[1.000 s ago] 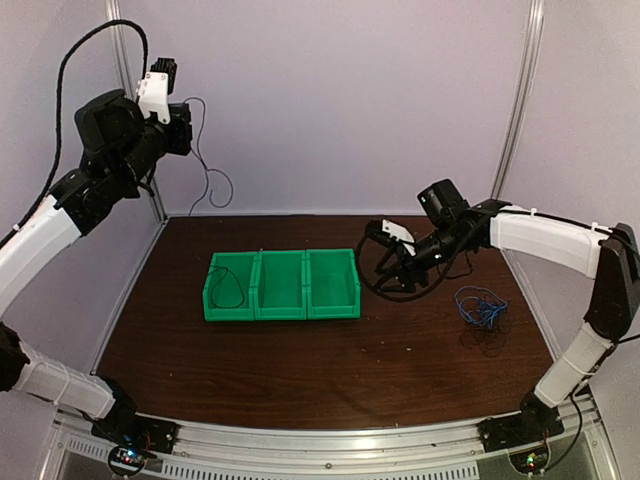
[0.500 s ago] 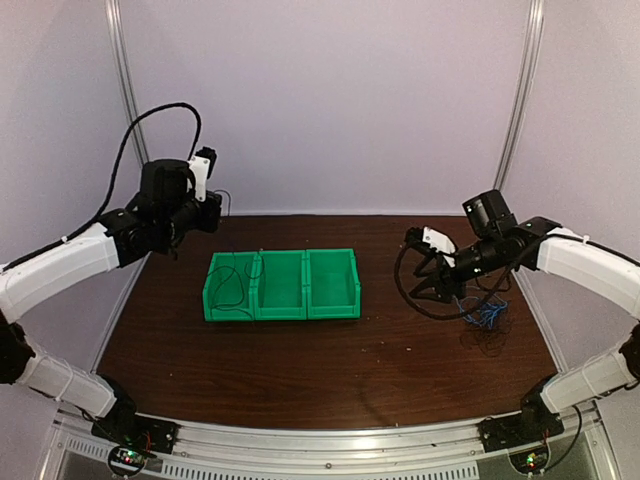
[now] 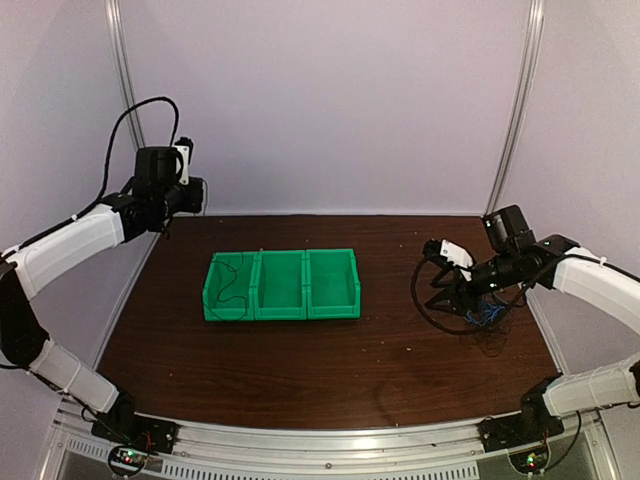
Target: Untangle the cables
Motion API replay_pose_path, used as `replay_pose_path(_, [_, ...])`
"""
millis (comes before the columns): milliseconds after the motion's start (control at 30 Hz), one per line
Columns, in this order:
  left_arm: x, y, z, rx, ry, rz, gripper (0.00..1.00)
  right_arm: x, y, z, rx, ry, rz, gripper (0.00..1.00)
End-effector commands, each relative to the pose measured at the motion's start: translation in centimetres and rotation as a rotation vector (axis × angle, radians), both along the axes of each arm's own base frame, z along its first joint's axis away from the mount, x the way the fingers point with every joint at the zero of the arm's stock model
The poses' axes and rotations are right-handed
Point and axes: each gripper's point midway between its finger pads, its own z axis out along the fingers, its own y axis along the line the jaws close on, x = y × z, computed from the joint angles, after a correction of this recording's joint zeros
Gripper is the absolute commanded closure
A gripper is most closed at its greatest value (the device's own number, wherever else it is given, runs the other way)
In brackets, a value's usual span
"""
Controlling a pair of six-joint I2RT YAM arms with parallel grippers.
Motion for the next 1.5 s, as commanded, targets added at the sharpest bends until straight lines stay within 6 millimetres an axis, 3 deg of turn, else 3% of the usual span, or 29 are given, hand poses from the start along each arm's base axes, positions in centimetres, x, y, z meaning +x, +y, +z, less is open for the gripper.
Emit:
replay_pose_path(0, [2.8,0.8,3.6,-0.038,-0.104,-0.001,1.00,0.6,-0.2,-0.1,0.009,-0.011,-0.023,0.42])
replay_pose_path(200, [3.9,-1.3,3.7,-0.116,-0.180,-0.107,1.00,0.4,-0.6,-0.6,0.014,-0.001,-0.034,0.42])
replay_pose_path(333, [3.9,-1.9,2.1,-0.159,-0.151,-0.127,1.00,0.3,-0.8,-1.0,0.014,-0.001,-0.040,0.42])
replay_pose_path(400, [2.9,-2.2,1.5,-0.180,-0.145,-0.161,1.00,0.3,-0.9,-1.1,0.014,-0.002,-0.043,0.42])
replay_pose_path(600, [-2.8,-3.3,0.8,-0.257,-0.165,-0.282,1.00,0.2,-1.0,-1.8,0.020,-0.005,-0.046,0.42])
replay_pose_path(733, [-5.7,-2.6,1.2,-0.266,-0.191,-0.287,1.00,0.4,-1.0,-1.8,0.027,-0.003,-0.049,0.42])
replay_pose_path(1000, [-7.8,-2.3,-0.1,-0.270,-0.120,-0.304,1.00,0.4,-0.9,-1.8,0.033,0.005,-0.049,0.41])
replay_pose_path(1267, [-7.6,-2.4,-2.8,-0.325,-0.059,-0.280,1.00,0.4,-1.0,-2.1,0.035,0.012,-0.052,0.41])
replay_pose_path(1467, [-4.3,-3.2,-8.0,-0.271,0.131,-0.222,1.00,0.2,-1.3,-2.5,0.034,0.000,-0.057,0.41])
